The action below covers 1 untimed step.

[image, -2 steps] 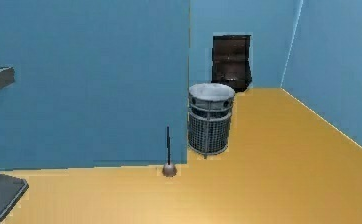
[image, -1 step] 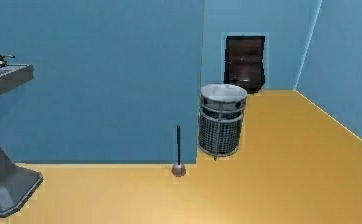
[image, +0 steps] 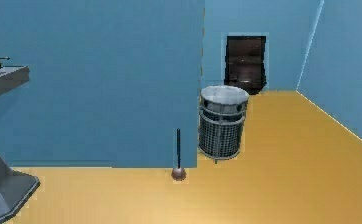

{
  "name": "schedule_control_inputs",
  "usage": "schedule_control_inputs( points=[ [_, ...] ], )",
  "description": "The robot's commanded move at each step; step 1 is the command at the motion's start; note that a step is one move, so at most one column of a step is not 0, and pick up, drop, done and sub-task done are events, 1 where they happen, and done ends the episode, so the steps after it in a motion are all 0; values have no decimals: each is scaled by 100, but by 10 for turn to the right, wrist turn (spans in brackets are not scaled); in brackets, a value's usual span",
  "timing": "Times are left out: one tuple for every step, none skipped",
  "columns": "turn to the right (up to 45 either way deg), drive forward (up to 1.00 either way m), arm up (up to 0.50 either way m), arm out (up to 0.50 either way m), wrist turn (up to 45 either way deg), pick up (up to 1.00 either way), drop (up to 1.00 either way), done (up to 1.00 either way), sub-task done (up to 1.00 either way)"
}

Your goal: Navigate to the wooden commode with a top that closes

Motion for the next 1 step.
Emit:
schedule_control_inputs(
  points=[
    [360, 0, 0, 0, 0, 0, 0, 0, 0]
  ],
)
